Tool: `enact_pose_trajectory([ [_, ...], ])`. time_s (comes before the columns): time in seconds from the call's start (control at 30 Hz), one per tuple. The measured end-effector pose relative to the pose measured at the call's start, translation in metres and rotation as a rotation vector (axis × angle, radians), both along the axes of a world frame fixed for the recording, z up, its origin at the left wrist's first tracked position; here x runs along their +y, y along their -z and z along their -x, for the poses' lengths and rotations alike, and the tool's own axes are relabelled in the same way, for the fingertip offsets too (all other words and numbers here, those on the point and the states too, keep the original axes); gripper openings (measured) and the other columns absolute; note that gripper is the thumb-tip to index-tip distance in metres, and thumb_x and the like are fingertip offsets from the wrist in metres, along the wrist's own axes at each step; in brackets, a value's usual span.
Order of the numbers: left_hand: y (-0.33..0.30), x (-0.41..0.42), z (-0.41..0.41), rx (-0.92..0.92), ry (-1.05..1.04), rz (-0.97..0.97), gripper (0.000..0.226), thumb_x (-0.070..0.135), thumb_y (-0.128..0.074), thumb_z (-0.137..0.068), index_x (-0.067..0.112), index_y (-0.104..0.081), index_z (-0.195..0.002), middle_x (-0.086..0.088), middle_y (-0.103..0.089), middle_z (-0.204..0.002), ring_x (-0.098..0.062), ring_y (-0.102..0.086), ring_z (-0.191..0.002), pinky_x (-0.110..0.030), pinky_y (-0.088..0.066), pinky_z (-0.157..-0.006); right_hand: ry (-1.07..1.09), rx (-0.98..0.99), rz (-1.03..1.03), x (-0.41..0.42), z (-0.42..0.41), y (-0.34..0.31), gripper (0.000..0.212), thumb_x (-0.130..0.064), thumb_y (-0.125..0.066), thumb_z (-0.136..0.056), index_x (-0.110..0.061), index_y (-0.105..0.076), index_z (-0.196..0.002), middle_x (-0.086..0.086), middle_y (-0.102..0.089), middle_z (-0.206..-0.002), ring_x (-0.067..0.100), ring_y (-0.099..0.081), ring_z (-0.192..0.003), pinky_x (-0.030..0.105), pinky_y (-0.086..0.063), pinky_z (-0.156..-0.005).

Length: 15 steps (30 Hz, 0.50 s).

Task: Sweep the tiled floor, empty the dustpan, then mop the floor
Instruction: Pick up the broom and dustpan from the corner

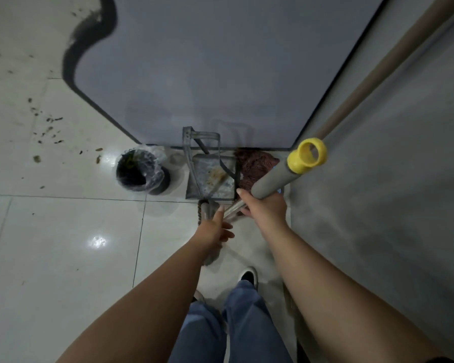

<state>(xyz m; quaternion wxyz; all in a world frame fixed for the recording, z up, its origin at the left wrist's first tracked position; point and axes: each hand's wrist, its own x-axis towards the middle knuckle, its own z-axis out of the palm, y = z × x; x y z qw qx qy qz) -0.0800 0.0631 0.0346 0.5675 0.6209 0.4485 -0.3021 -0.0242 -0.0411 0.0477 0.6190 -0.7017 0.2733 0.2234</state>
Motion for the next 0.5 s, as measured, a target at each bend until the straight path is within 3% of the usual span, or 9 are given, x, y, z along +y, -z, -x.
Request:
enact_pose_trajectory([
  [0.07, -0.007, 0.014, 0.016, 0.041, -0.094, 0.042, 0.060, 0.058, -0.029, -0.094, 0.009, -0.062, -0.080, -0.003, -0.064, -0.073, -0.018, -0.056, -0.077, -0.029, -0.043, -0.067, 0.005, -0.008, -0.052, 0.011, 0.006, -0.023, 0.023, -0.014, -0.079, -0.073, -0.017, -0.058, -0.065, 0.000, -0.061, -0.067, 0.006, -0.061, -0.055, 0.031, -0.059, -0.055],
  [0.17, -0.015, 0.031, 0.034, 0.066, -0.301, 0.233, 0.065, 0.064, -0.027, -0.091, 0.008, -0.060, -0.094, -0.006, -0.067, -0.093, -0.020, -0.057, -0.091, -0.032, -0.045, -0.073, 0.022, 0.006, -0.121, 0.029, 0.021, -0.056, 0.017, -0.014, -0.078, -0.074, -0.014, -0.061, -0.072, 0.000, -0.064, -0.075, 0.008, -0.063, -0.062, 0.016, -0.049, -0.042],
  [0.3, -0.032, 0.057, 0.047, -0.074, -0.653, 0.462, 0.057, 0.059, -0.029, -0.094, 0.011, -0.055, -0.111, -0.002, -0.064, -0.098, -0.016, -0.055, -0.096, -0.033, -0.044, -0.080, -0.063, 0.020, -0.209, 0.065, 0.054, -0.085, 0.015, -0.017, -0.079, -0.073, -0.011, -0.065, -0.075, 0.002, -0.069, -0.073, 0.008, -0.068, -0.060, 0.015, -0.049, -0.045],
  [0.4, -0.046, 0.089, 0.066, -0.172, -0.953, 0.588, 0.036, 0.043, -0.043, -0.096, 0.011, -0.058, -0.098, -0.002, -0.062, -0.092, -0.014, -0.057, -0.089, -0.029, -0.047, -0.073, -0.154, 0.031, -0.270, 0.095, 0.085, -0.095, 0.015, -0.016, -0.080, -0.071, -0.011, -0.066, -0.075, -0.002, -0.070, -0.065, 0.007, -0.069, -0.058, 0.017, -0.052, -0.049],
  [0.5, -0.057, 0.126, 0.097, -0.237, -1.142, 0.594, 0.030, 0.027, -0.043, -0.098, 0.005, -0.052, -0.080, -0.008, -0.065, -0.074, -0.018, -0.064, -0.066, -0.032, -0.050, -0.066, -0.477, -0.057, -0.278, 0.118, 0.114, -0.097, 0.018, -0.015, -0.077, -0.073, -0.021, -0.062, -0.082, -0.008, -0.066, -0.075, -0.001, -0.063, -0.072, 0.013, -0.051, -0.067],
])
